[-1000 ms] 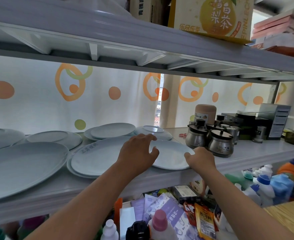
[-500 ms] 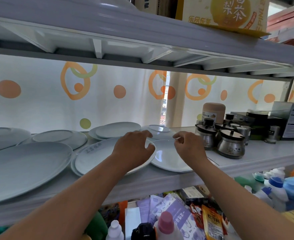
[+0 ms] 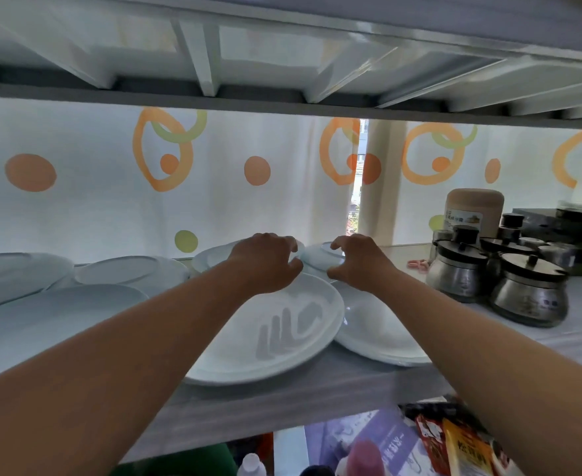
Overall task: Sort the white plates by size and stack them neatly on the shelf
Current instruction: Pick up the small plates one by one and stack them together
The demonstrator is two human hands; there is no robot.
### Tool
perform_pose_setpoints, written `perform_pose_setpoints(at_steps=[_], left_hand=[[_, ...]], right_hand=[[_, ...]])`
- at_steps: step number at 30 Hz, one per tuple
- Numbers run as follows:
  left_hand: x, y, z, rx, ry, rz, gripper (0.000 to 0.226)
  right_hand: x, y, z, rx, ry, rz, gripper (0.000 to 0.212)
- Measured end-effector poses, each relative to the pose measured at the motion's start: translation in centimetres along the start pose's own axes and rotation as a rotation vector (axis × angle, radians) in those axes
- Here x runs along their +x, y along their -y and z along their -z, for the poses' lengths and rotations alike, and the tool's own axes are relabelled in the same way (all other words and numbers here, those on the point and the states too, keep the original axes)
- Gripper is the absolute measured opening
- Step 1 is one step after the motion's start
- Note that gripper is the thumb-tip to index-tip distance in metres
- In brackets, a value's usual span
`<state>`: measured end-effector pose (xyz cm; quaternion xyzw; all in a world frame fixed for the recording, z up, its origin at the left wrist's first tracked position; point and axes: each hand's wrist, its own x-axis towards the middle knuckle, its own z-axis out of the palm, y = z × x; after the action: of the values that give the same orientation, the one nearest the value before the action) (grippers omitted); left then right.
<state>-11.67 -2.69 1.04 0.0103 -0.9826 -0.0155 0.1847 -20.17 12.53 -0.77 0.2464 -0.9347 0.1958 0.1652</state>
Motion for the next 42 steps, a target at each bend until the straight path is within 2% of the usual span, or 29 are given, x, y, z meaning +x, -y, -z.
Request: perform_pose_setpoints(at_steps=[5,9,15,24,28,34,37,42], left_hand=[[2.2,0.3,-0.8,0.050,0.028,-0.024,0.045],[3.2,0.7,-1.5,0.078,0.039,-0.062,0.045],[4.1,1.8,-2.2,0.050,0.048,-0.049,0.045],[3.5,2.2,-2.0,0.027,0.024,-0.073,0.045],[3.2,2.7,-1.7,0.035,0.040,-0.050,0.046],[2.5,3.2,-1.0,0.020,0.044,-0.032,0.045],[2.1,3.3,-0.8,0.017,0.041,-0.032,0.045],[1.7,3.0,-0.4,0.013,0.021,-0.041,0.045]], right_hand=[[3.1,0.1,-1.7,-0.120,0.117,-0.004,0.059],[4.6,0.0,-2.5,-0.163,0.165,-0.007,0.041],[5.9,-0.2,-3.9,-0.245,0.257,-0.015,0.048],[5.8,0.3,-4.2,-0.430,0.210,0.056,0.044],[5.6,0.4,-4.3,-0.468,0.186,0.050,0.036],[5.5,0.4,-3.9,-0.520,0.170,-0.030,0.044],[5.4,0.2,-3.6,-0.507,0.101,-0.102,0.036],[4.3,-0.1,-2.4,-0.481,-0.017,-0.137,0.033]])
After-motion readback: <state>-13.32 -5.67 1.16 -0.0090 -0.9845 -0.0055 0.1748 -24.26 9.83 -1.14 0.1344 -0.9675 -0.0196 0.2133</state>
